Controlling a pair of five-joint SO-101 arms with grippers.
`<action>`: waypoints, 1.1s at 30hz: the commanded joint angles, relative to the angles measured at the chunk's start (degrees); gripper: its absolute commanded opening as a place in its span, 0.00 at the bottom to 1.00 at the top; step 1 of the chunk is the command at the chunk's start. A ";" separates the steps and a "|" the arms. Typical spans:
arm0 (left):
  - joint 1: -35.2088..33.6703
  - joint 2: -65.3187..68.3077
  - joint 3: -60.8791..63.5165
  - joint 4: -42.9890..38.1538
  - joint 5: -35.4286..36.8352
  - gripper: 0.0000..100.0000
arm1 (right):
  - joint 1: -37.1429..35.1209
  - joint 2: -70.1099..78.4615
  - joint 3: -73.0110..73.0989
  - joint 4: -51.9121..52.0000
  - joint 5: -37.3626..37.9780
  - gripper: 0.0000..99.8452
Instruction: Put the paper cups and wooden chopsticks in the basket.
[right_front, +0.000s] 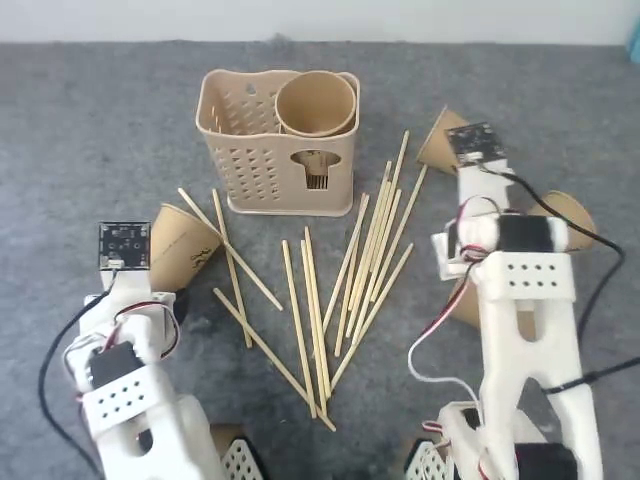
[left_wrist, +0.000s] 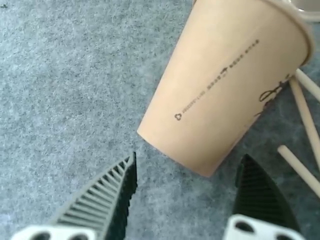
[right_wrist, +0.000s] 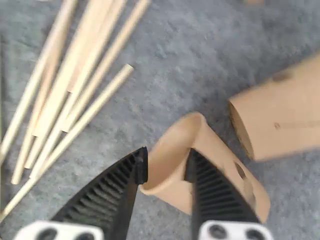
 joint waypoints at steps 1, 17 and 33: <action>0.00 -1.14 -0.22 -0.70 -0.44 0.30 | -4.70 -2.07 0.00 -2.95 -0.70 0.01; 0.00 -1.14 -0.13 0.00 -0.53 0.28 | 13.32 4.97 8.44 -8.84 8.70 0.01; 0.18 -1.14 -0.13 0.00 -0.62 0.10 | 37.05 -6.81 8.44 -2.68 28.31 0.01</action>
